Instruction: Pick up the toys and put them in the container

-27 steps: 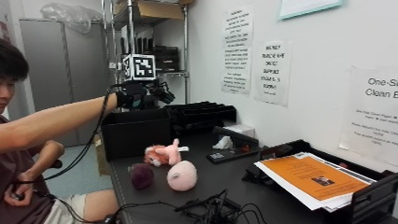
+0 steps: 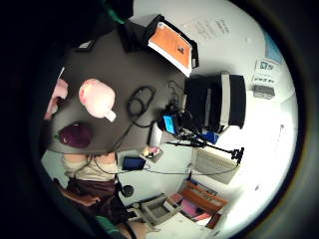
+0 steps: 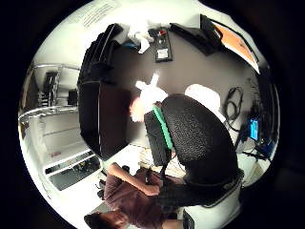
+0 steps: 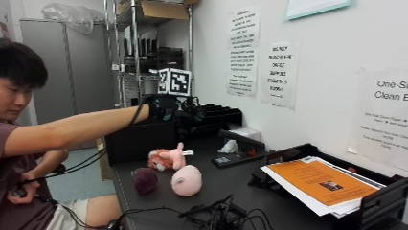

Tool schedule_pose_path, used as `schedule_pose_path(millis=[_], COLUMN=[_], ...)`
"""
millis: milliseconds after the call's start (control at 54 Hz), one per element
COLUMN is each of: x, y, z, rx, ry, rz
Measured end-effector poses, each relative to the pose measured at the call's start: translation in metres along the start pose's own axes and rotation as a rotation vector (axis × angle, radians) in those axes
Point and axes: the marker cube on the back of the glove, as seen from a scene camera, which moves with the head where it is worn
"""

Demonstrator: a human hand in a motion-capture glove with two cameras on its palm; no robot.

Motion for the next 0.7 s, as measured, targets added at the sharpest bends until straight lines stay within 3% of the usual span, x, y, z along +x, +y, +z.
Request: schedule_pose_path(millis=[204,444,555,704], x=[0.002,-0.004,-0.005,-0.006], y=[-0.039,-0.066,-0.067,-0.061], z=[0.072,0.209,0.232,0.23], rx=[-0.166,-0.47,-0.281,-0.017], ry=[-0.099,-0.078,-0.209,-0.211], rz=[0.015,0.035,0.081,0.091])
